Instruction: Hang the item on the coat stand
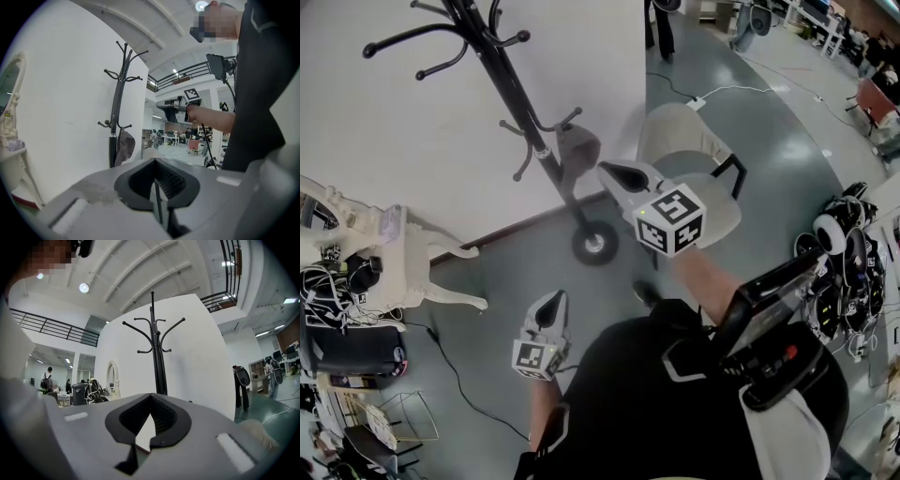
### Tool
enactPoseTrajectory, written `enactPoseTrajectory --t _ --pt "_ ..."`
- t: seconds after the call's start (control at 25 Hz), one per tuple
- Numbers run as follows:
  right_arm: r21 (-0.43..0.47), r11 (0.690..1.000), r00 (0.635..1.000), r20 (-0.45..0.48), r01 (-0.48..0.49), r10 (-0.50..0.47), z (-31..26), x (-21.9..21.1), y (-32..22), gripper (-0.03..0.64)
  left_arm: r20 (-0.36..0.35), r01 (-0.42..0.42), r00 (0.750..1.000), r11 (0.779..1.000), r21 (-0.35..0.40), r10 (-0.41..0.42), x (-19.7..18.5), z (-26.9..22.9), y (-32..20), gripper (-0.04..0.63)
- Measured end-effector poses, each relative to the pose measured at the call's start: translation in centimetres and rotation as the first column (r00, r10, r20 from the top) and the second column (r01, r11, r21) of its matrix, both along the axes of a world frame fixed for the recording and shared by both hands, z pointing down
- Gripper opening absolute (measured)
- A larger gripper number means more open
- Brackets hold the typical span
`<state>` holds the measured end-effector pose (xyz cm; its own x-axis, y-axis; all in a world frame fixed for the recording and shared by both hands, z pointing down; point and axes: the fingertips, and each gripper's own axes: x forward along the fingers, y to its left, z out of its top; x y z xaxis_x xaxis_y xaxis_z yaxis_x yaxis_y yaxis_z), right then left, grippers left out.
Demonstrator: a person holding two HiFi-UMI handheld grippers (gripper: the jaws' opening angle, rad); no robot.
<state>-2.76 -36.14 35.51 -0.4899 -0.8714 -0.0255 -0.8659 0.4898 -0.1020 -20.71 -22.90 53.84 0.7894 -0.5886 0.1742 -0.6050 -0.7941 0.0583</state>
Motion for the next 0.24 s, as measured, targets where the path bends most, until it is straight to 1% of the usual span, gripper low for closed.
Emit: enactPoseTrajectory --t 0.24 --pt "-0.008 1.000 1.000 0.004 -0.002 0.002 -0.02 0.30 -0.16 0.009 -0.006 0.013 1.000 1.000 -0.006 -0.013 0.11 -0.22 -0.13 0.028"
